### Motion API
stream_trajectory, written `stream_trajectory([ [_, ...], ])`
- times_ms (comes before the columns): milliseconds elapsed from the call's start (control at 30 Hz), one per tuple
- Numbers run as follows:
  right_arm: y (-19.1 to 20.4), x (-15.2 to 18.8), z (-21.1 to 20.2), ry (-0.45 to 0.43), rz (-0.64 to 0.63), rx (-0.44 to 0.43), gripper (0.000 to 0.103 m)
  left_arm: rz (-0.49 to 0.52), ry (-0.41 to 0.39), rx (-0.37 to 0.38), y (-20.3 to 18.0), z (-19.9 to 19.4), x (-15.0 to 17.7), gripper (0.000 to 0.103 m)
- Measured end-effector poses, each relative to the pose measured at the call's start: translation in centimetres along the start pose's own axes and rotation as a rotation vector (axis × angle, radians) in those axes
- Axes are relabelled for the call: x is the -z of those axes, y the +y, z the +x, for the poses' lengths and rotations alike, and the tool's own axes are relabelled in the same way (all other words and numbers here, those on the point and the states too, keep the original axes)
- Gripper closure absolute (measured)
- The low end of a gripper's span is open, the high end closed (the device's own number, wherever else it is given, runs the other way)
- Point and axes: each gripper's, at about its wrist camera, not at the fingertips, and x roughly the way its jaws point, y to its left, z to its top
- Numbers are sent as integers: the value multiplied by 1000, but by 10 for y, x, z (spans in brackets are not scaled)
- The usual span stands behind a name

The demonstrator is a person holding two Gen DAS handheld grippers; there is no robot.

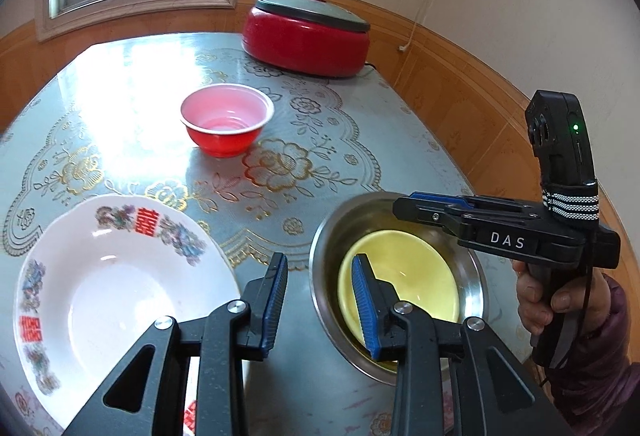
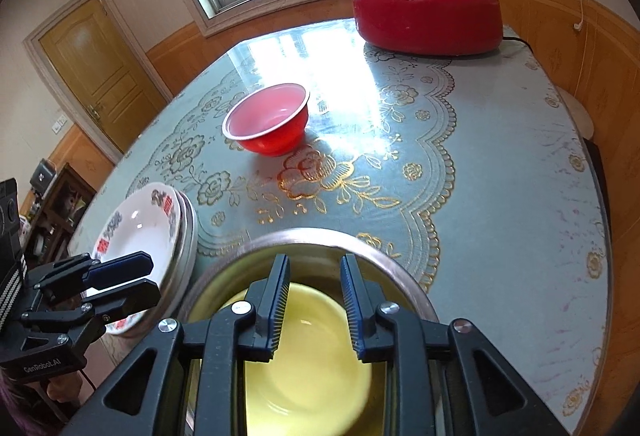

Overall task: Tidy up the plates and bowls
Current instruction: 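Move the left tool to the red-and-pink bowl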

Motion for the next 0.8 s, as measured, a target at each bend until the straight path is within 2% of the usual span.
stream_trajectory([
  [333, 11, -15, 14, 5, -3, -23, 76, -42, 8, -80, 20, 9, -15, 69],
  [433, 13, -19, 19, 9, -7, -18, 73, -55, 18, -76, 23, 10, -19, 68],
  [800, 9, -34, 28, 11, 38, -23, 72, -36, 48, -79, 25, 21, -28, 64],
])
